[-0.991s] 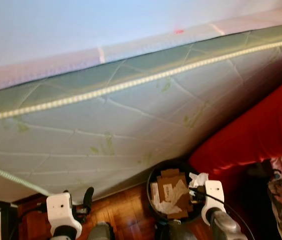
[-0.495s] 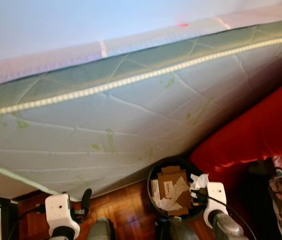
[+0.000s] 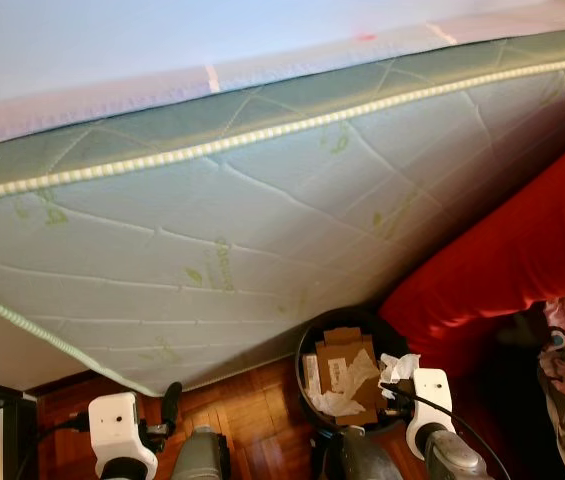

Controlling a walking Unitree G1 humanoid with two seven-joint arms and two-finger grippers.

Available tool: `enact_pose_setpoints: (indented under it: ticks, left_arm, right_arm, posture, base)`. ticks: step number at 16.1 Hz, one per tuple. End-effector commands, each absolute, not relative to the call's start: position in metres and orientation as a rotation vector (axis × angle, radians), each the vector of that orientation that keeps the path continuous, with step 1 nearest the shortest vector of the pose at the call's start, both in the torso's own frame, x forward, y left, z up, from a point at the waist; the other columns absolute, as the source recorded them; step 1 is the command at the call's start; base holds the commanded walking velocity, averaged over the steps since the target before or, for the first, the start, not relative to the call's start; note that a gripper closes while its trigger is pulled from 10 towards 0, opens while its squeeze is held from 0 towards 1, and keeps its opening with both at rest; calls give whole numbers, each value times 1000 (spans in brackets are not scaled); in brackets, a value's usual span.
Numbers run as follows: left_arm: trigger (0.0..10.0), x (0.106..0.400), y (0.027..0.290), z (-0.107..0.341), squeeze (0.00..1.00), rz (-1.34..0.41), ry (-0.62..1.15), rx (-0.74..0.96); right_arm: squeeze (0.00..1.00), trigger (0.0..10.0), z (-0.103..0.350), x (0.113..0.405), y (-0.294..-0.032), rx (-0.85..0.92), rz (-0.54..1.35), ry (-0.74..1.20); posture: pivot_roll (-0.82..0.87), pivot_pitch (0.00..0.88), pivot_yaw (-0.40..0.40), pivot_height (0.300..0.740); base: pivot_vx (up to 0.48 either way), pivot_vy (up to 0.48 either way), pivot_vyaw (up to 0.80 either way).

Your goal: Clean up the room

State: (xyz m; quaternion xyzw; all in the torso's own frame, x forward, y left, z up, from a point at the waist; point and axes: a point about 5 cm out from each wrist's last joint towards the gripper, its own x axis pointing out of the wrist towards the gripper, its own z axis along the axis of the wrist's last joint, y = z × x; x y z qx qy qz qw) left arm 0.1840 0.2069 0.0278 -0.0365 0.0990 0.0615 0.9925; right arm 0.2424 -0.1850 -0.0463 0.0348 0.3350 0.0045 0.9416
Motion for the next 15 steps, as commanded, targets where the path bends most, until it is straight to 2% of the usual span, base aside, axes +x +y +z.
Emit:
enact_pose_setpoints:
  ticks: [1, 11, 13, 15]
  left_arm:
    - [10000, 178, 207, 19, 0, 130, 235, -85]
    - [10000, 172, 207, 24, 0, 133, 229, -79]
    - [10000, 170, 207, 25, 0, 135, 231, -79]
    - [10000, 167, 207, 26, 0, 138, 233, -76]
  right_arm:
    - [0, 10000, -54, 232, -185, 73, 6, 726]
    - [0, 10000, -58, 230, -141, 74, 52, 742]
    - [0, 10000, -58, 231, -139, 71, 52, 743]
    - [0, 10000, -55, 236, -148, 68, 29, 734]
  posture:
    - [212, 301, -63, 667]
    - [232, 322, -60, 657]
    - [240, 330, -61, 657]
    - [248, 335, -61, 657]
  base:
    - [0, 0, 0]
    - [0, 0, 0]
    - [0, 0, 0]
    - [0, 0, 0]
